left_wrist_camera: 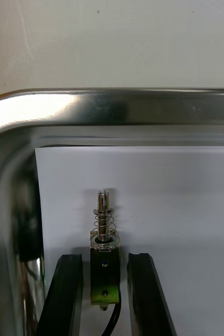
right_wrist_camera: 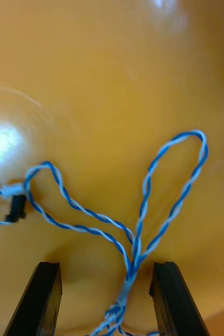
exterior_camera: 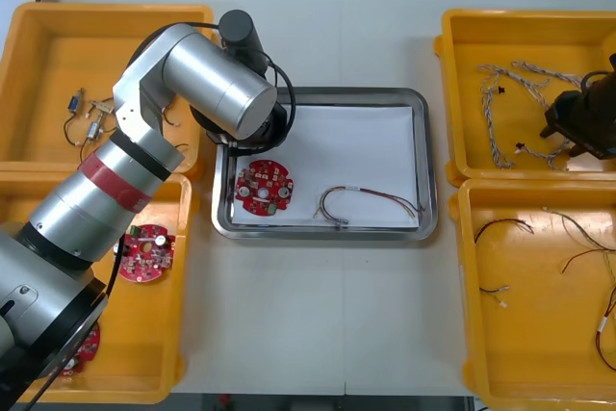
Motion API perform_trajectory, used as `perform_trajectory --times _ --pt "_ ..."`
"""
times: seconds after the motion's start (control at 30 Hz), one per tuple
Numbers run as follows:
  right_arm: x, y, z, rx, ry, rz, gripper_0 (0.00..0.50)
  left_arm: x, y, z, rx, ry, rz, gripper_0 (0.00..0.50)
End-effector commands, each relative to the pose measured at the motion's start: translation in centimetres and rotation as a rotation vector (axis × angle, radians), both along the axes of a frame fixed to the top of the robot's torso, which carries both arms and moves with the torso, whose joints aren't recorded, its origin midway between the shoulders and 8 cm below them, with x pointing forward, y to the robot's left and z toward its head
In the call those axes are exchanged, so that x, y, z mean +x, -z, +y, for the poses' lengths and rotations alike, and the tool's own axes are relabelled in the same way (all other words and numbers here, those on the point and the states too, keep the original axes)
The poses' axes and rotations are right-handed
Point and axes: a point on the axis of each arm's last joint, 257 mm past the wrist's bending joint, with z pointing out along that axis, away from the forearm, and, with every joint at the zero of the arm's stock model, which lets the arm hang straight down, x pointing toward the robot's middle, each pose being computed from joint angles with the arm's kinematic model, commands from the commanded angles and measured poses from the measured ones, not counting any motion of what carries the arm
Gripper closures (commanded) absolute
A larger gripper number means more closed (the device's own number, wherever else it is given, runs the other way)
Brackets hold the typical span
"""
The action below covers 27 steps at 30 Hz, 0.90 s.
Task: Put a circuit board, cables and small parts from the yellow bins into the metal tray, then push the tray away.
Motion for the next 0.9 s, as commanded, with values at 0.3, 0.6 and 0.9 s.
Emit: perform_trajectory --times 0.3,0.6,0.9 --pt "0.9 -0.7 1.1 0.058 0.029 -0.041 0.000 0.7 -4.4 -2.4 -0.003 0.086 -0.062 0.150" --pt "0.2 0.6 0.3 0.046 0.030 -0.025 0.000 0.0 -6.9 -1.4 -0.031 0.070 -0.058 0.049" --pt "-0.3 2.0 -0.8 0.023 0.045 -0.030 0.000 -2.3 -11.4 -0.7 -0.111 0.064 -0.038 0.005"
